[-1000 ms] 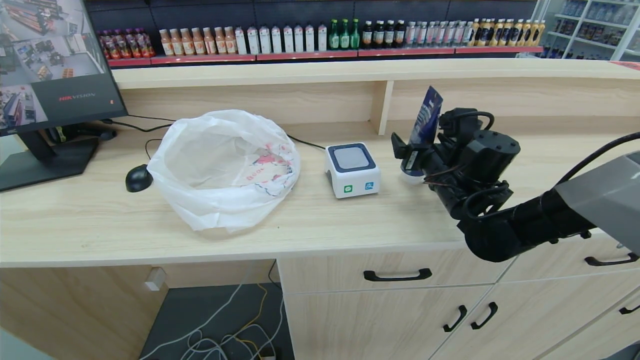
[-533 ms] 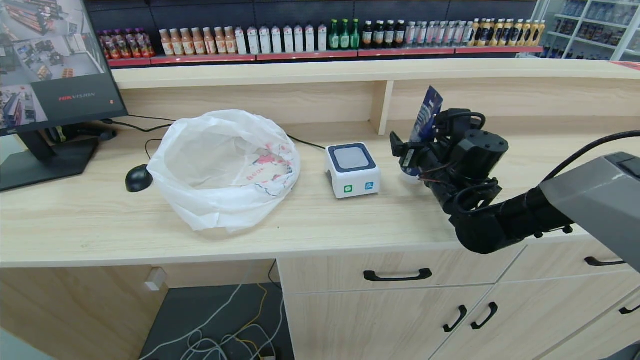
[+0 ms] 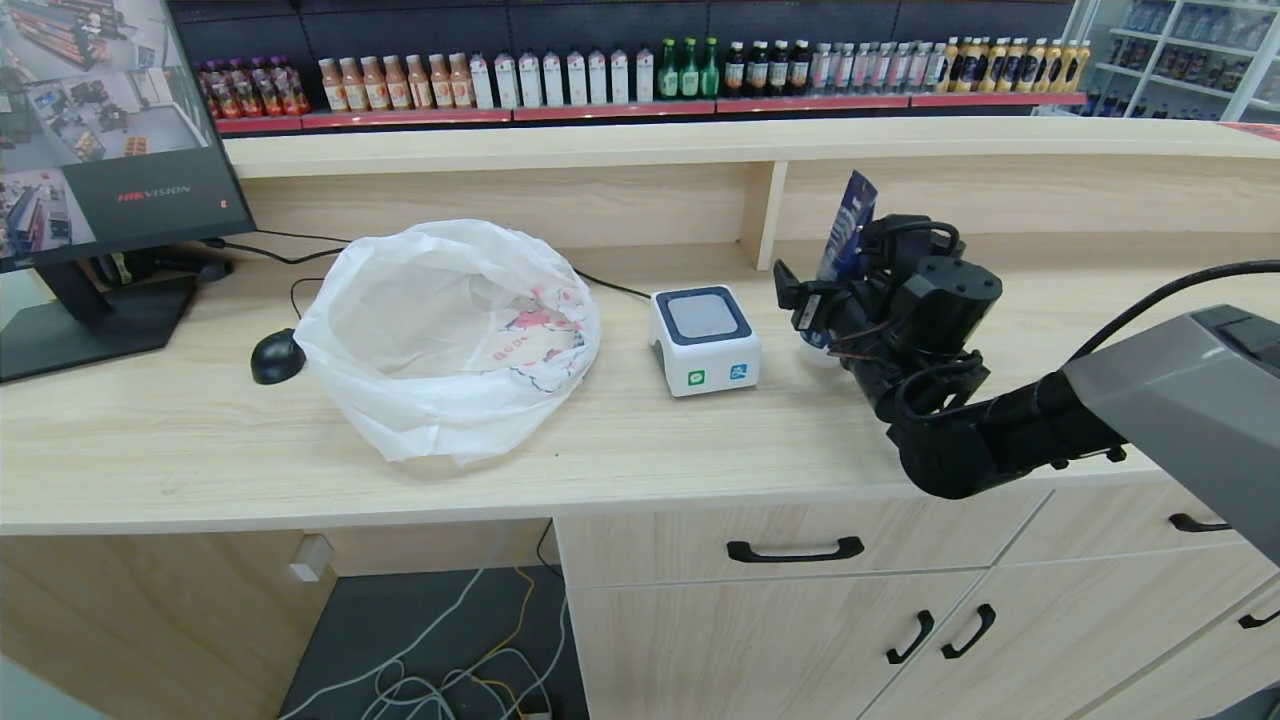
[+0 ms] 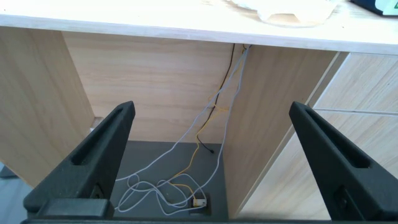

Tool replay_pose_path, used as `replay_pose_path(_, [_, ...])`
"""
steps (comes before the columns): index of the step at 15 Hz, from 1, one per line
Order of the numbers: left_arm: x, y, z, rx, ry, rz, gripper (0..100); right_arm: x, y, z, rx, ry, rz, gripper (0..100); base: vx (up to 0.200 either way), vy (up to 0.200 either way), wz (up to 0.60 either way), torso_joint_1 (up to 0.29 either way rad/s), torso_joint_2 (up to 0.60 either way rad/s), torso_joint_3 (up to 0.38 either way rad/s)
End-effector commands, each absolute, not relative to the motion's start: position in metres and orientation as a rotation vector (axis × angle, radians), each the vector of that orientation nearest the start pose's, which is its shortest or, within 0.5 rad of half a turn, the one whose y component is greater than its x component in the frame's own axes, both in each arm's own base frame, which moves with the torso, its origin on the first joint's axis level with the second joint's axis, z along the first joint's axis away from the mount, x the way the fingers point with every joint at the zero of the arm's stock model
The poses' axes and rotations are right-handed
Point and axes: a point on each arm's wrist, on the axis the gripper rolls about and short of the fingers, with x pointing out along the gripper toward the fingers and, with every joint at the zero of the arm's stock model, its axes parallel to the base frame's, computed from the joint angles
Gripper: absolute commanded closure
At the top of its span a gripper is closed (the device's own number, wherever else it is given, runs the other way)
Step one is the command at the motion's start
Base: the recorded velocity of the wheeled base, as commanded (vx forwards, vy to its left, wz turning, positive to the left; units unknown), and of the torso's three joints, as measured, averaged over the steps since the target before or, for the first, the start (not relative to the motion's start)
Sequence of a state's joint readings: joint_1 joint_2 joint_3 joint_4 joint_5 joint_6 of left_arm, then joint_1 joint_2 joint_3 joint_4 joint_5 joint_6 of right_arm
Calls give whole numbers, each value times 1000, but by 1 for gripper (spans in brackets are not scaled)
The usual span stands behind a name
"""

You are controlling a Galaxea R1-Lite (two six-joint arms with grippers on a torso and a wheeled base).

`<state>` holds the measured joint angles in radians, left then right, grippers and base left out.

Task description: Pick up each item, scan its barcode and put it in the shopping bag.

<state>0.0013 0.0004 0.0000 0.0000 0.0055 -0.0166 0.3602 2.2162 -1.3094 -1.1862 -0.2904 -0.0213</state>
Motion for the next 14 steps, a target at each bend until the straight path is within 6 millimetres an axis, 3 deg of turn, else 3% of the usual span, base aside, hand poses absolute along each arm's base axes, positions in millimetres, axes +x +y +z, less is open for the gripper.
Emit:
replay_pose_path(1, [-23,0,75,-17,0,8,0,418,151,176,68,-264,66,0,0,0,0,0,0,0])
replay_pose_path(14, [-23,0,75,-17,0,8,0,415,150,166,71,-247,61,0,0,0,0,0,0,0])
